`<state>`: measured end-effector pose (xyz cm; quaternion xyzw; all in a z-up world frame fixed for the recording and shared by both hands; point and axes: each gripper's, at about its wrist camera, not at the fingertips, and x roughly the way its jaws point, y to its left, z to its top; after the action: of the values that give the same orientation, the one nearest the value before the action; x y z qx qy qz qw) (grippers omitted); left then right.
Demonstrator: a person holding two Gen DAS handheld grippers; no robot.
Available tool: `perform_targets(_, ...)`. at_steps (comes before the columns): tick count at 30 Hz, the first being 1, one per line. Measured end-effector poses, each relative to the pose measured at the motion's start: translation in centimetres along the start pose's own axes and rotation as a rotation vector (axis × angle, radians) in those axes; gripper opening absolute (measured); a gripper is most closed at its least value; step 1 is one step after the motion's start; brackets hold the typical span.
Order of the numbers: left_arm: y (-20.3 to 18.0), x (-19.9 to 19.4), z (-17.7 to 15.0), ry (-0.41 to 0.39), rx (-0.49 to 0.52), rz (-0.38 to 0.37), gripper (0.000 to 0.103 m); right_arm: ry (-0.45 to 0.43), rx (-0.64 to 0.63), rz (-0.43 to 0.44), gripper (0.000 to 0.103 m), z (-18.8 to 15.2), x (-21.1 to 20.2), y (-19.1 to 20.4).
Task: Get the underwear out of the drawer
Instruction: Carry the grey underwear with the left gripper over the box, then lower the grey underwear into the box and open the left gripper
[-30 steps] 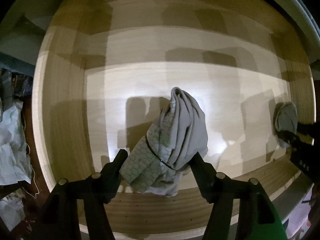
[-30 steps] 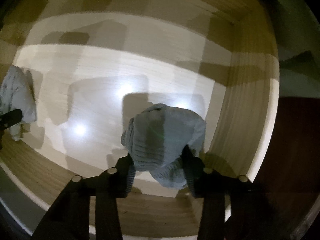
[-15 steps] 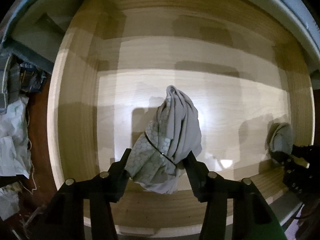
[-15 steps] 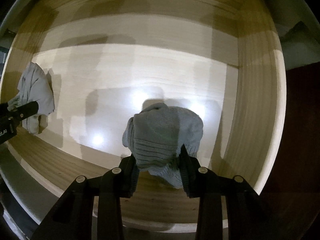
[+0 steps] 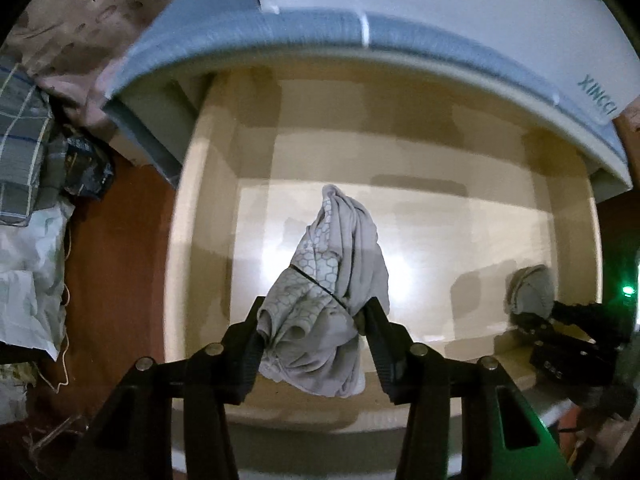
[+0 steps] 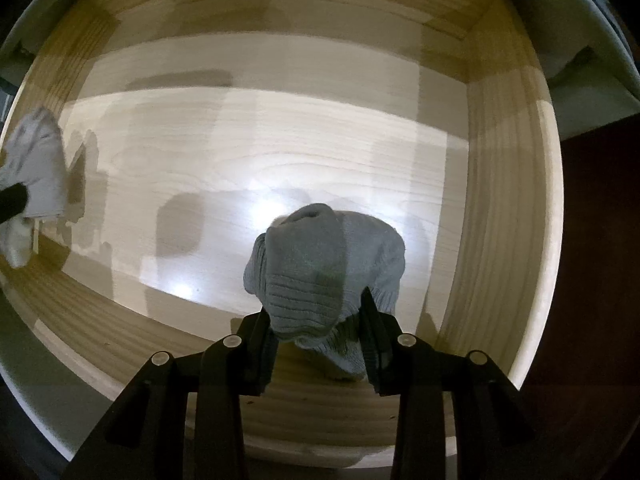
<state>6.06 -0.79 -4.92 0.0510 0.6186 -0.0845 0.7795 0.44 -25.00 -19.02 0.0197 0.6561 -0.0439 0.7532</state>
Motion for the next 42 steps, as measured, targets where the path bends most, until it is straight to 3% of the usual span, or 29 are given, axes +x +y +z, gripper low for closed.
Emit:
perform_targets(10, 1.4, -4.7, 1.2, -0.126, -0.005, -0.017, 0.048, -0.017, 0.035, -0.003, 0.033, 0.3, -0.8, -0.5)
perform_targets(26, 1.5, -17.3, 4.4, -0.406, 0.027, -0.066, 0.048, -0.044, 0.038, -0.037, 0.032, -0.4, -1.8, 1.9)
perform_targets(34, 0.1, -21.1, 9.7, -0.526, 0.058, -0.073, 0.048, -0.038, 0.036, -0.023, 0.032, -0.1, -0.8, 1.4)
perform_targets(42, -2.9, -19.9, 15.9, -0.524, 0.125, -0.072, 0.048, -0.035, 0.031, -0.015, 0.032, 0.1, -0.3, 0.9)
